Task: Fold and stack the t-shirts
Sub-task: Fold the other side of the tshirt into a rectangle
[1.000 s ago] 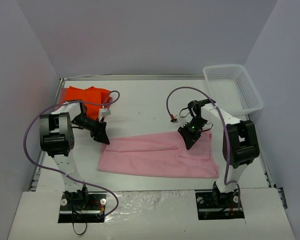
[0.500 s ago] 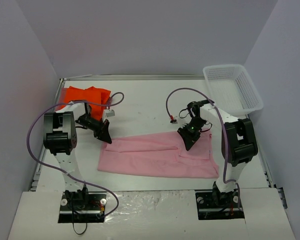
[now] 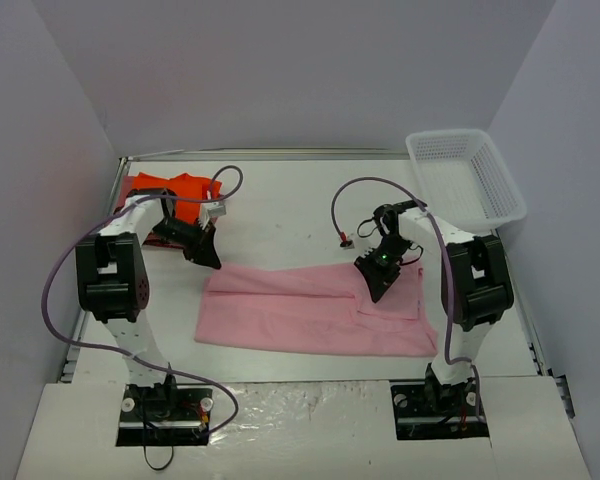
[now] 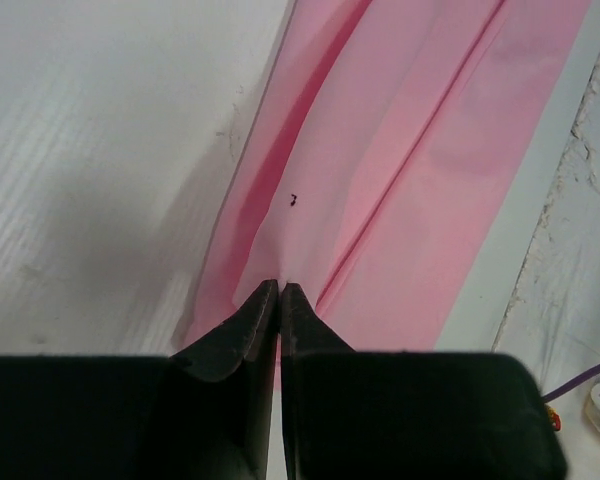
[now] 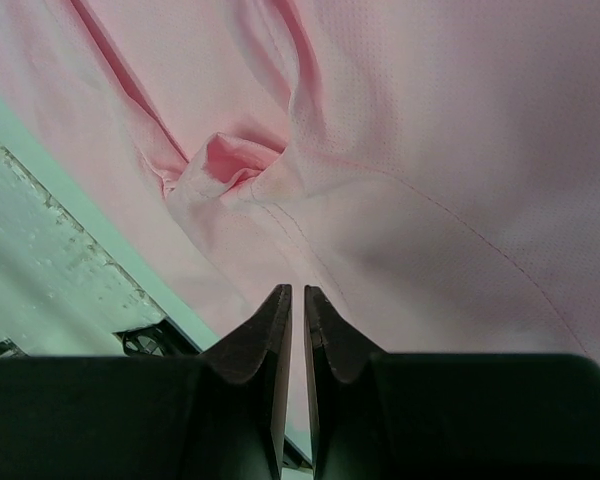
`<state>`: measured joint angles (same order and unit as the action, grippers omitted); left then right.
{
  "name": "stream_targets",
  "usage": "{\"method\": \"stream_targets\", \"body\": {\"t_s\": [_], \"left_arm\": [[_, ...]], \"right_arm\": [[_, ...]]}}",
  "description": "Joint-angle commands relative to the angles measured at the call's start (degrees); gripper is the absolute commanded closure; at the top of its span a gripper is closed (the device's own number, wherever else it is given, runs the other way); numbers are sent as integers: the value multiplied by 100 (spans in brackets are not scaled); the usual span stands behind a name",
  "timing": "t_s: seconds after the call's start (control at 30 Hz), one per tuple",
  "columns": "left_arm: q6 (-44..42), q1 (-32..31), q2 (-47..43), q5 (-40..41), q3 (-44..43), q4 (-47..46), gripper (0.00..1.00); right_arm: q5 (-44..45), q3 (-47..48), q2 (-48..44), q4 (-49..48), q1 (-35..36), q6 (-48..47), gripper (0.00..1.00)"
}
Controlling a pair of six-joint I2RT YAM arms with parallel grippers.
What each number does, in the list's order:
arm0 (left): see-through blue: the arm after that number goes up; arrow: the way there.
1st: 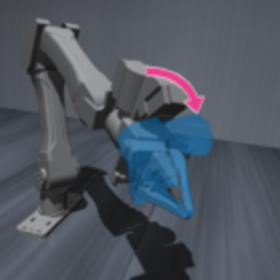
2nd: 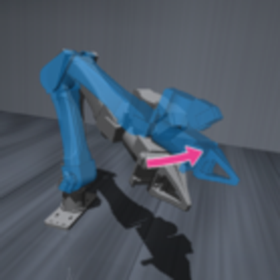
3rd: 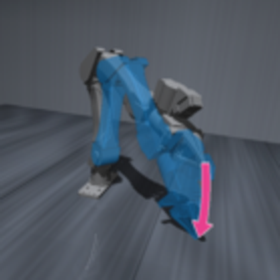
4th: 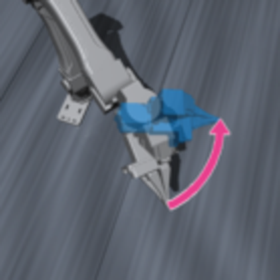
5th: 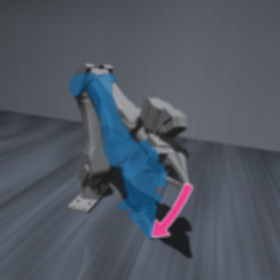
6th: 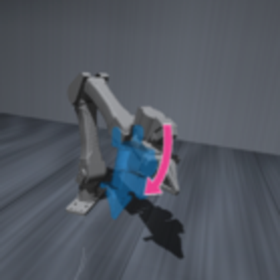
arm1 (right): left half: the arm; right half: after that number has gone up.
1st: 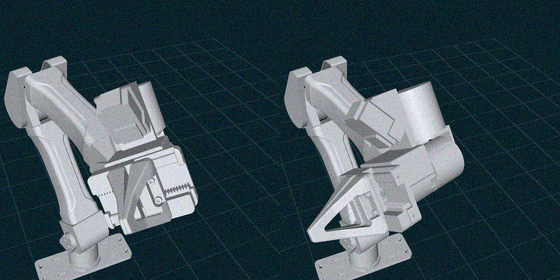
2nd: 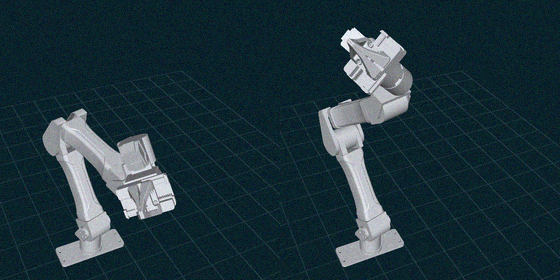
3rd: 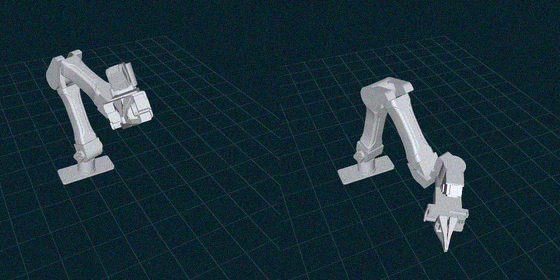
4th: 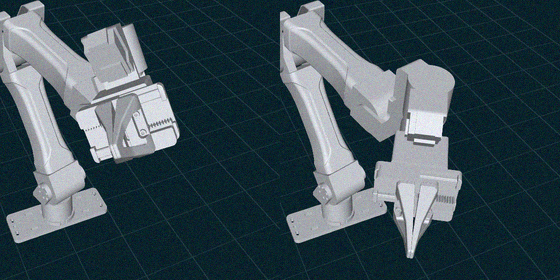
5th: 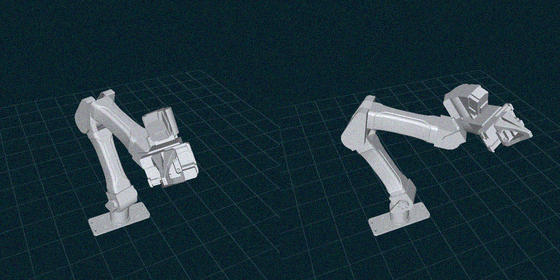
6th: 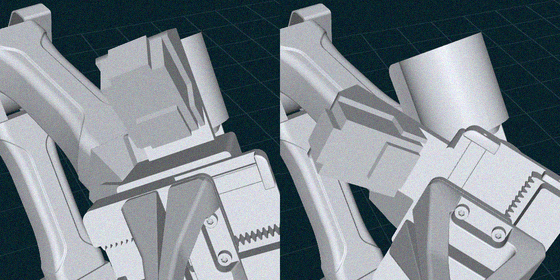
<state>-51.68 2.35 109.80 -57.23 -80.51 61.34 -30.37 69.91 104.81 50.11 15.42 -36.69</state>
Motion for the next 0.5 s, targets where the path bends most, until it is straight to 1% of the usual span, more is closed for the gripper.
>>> {"method": "stream_targets", "body": {"t_s": [0.0, 0.3, 0.33, 0.47], "left_arm": [[334, -24, -573, 89, -333, -227, 98], [712, -173, -1039, 528, -457, -570, 98], [729, -365, -1057, 616, -457, -597, 98], [879, -621, -1127, 827, -492, -834, 98]], "right_arm": [[-109, -12, 30, 228, 14, -93, 93], [-127, -12, 65, 236, 14, -102, 94], [-127, -12, 65, 228, 14, -102, 94], [-127, -12, 92, 236, 14, -102, 94]]}}
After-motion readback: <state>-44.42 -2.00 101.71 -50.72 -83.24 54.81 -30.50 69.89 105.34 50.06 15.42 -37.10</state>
